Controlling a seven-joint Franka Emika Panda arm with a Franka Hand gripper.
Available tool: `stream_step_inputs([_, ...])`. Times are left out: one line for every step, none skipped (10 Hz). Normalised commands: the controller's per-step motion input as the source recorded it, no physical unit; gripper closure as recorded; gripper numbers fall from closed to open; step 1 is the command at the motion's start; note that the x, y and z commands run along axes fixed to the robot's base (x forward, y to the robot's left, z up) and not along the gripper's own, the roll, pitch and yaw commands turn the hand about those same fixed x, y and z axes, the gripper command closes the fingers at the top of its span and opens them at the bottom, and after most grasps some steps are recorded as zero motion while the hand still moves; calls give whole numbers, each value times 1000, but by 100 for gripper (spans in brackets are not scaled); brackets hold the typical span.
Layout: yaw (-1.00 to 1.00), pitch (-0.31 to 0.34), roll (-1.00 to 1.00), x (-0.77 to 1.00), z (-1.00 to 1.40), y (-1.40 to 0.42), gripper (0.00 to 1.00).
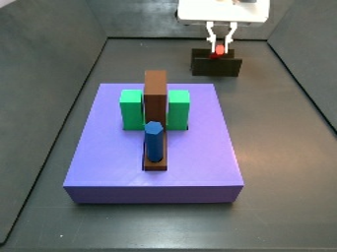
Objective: Pick up the red object. Move up. Place the red object on the fixture. Regrasp the red object. Move to above the board. Insert the red object.
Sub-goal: Place the red object on the fixture, then regrasp the red object.
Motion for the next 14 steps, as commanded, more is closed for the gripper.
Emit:
stream_step_inputs([-29,86,-791,320,0,254,100])
stream_step_inputs([0,77,-366,263,-40,91,100])
stream_step_inputs([0,0,-171,60,-43,9,100])
stream_step_inputs([0,0,0,0,-77,0,100])
stream_step_inputs([0,6,0,0,-94,0,100])
stream_step_inputs([-9,20,54,0,-14,0,100])
stream_step_inputs([0,0,0,0,0,0,100])
stream_step_inputs([0,0,0,0,0,0,0])
stream_step_inputs([-31,0,189,-71,23,0,0])
stream_step_inputs([-34,0,309,-49,111,-37,0])
stream_step_inputs([-17,0,474,-6,283,-94,0])
stream_step_inputs([0,0,537,-14,420,-46,0])
stream_step_inputs([0,0,631,0,500,-91,0])
stream_step_inputs([0,0,717,-57,529,-86,0])
